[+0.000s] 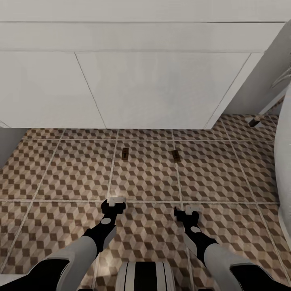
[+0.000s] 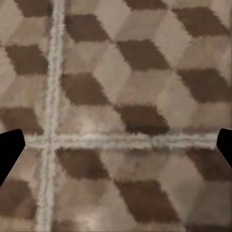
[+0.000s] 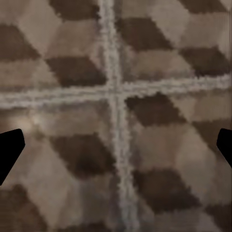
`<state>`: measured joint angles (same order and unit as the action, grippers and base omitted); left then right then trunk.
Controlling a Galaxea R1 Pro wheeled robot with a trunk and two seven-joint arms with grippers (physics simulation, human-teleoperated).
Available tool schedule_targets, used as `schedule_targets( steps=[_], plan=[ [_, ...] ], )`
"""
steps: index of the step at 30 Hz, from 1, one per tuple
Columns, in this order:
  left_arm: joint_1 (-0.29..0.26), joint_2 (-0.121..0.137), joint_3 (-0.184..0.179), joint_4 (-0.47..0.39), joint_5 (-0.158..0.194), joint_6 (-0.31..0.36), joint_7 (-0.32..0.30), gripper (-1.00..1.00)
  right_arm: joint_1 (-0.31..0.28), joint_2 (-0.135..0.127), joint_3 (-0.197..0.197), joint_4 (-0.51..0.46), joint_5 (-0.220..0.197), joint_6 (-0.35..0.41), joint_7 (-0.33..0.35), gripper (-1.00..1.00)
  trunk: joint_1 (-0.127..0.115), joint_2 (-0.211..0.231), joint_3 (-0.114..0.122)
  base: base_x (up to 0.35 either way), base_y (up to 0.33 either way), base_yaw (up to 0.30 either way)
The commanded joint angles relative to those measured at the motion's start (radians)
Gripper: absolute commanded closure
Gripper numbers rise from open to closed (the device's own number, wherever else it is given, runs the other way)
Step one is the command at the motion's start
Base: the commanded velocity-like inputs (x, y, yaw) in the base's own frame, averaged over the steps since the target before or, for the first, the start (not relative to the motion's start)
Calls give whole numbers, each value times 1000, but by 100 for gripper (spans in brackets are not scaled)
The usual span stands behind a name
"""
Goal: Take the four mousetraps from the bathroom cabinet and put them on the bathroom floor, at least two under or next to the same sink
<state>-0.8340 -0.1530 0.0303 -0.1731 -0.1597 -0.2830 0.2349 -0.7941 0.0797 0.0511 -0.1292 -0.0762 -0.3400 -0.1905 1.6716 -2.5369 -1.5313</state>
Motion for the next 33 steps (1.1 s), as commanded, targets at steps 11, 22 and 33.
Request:
schedule_targets(
  steps=[11, 22, 33],
  plan=[
    [-1, 0, 3, 1, -9, -4, 5, -100, 0, 0, 6, 2, -8, -4, -3, -100, -5, 2, 42, 0, 0, 0],
    [-1, 0, 4, 1, -9, -4, 5, -100, 0, 0, 8, 1, -8, -4, -3, -100, -10, 5, 85, 0, 0, 0],
    [-1, 0, 5, 3, -9, -4, 5, -100, 0, 0, 11, 0, -2, -2, -6, -100, -15, 8, 127, 0, 0, 0]
  ],
)
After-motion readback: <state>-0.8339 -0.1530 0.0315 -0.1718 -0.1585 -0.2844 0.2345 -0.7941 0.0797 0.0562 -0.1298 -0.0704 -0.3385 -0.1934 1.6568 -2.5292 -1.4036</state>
